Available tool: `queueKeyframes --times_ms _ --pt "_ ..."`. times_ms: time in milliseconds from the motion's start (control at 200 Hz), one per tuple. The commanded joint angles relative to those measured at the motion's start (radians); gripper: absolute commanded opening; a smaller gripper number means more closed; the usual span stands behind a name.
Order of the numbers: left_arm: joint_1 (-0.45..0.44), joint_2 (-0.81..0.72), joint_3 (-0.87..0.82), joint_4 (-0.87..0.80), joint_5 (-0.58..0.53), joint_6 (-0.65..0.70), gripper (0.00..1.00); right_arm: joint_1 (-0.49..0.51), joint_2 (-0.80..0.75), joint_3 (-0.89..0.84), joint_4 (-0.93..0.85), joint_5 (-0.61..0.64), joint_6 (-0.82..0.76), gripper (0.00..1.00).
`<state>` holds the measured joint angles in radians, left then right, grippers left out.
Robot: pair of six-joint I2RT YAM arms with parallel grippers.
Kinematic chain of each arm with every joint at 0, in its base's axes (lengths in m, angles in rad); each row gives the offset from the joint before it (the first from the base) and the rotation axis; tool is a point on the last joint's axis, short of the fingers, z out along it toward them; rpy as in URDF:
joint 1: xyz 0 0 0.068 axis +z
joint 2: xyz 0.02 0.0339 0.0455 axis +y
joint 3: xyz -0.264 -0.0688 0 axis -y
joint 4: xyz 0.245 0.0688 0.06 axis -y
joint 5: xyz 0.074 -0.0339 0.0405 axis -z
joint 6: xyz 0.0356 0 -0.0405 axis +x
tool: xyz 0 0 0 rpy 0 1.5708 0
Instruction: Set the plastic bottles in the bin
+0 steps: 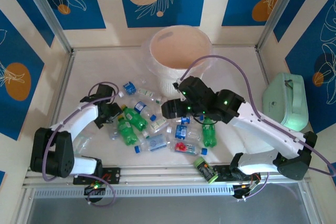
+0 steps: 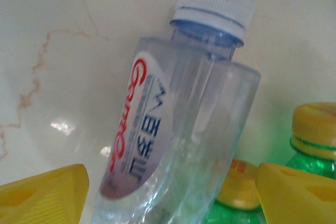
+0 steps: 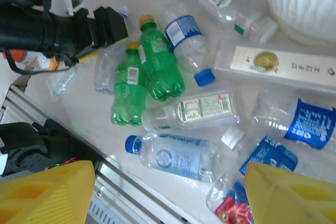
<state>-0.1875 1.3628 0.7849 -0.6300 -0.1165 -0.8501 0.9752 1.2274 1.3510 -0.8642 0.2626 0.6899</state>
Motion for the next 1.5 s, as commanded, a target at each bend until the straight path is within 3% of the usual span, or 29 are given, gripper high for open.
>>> queueKeyframes --times_ms 0,160,495,570,1005,1311,1496 --pt "0.015 0.036 0.047 0.036 -0.036 0.034 0.82 0.002 -0.035 -0.006 0.053 0.01 0.038 0.76" --pt "0.02 0.1 0.063 0.038 -0.078 0.061 0.8 -0.003 -0.011 0.008 0.055 0.004 0.029 0.76" --pt "0.023 0.174 0.056 0.058 -0.084 0.078 0.65 -0.021 -0.003 -0.01 0.069 -0.023 0.044 0.76" --pt "0.023 0.16 0.059 0.044 -0.088 0.071 0.6 -0.026 -0.005 -0.014 0.068 -0.028 0.051 0.76" --pt "0.024 -0.008 0.092 -0.039 -0.092 0.077 0.55 -0.04 -0.017 -0.037 0.082 -0.026 0.068 0.76" --pt "0.016 -0.166 0.337 -0.147 -0.02 0.133 0.52 -0.125 -0.107 -0.136 0.026 0.025 0.131 0.75" --pt "-0.02 -0.178 0.549 -0.074 0.081 0.128 0.53 -0.229 -0.244 -0.23 -0.023 0.02 0.146 0.75"
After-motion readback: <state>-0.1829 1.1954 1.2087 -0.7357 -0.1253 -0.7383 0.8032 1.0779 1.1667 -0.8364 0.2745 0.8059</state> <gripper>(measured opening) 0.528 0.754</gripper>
